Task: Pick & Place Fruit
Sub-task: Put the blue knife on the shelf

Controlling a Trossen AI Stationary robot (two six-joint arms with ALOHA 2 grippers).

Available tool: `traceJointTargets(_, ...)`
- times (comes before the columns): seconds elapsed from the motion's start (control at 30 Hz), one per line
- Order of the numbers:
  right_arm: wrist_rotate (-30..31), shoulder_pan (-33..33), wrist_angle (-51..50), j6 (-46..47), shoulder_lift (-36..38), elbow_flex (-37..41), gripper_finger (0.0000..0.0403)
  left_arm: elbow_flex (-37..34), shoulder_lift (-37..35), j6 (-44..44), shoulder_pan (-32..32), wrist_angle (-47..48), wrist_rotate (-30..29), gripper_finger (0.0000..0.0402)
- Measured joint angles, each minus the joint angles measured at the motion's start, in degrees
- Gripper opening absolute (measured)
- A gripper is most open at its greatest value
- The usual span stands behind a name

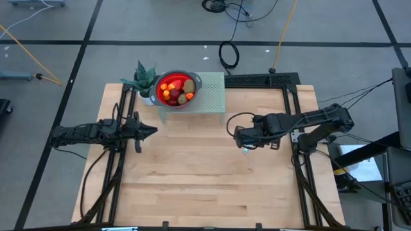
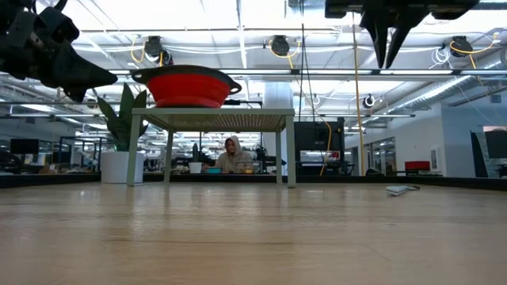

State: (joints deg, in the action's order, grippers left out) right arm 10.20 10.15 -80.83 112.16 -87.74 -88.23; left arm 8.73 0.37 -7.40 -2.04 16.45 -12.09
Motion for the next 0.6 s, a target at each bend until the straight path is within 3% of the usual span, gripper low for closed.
traceJointTargets(0.23, 0.02, 0.00, 0.17, 2.51, 0.02, 1.16, 0.0029, 0.00, 0.01, 2.39, 0.00, 0.02, -0.01, 0.0026)
traceJointTargets(0.6, -4.50, 0.02, 6.04, 3.09, -0.02, 10.99, 0.0048, 0.00, 0.01, 3.24, 0.00, 0.04, -0.01, 0.0026)
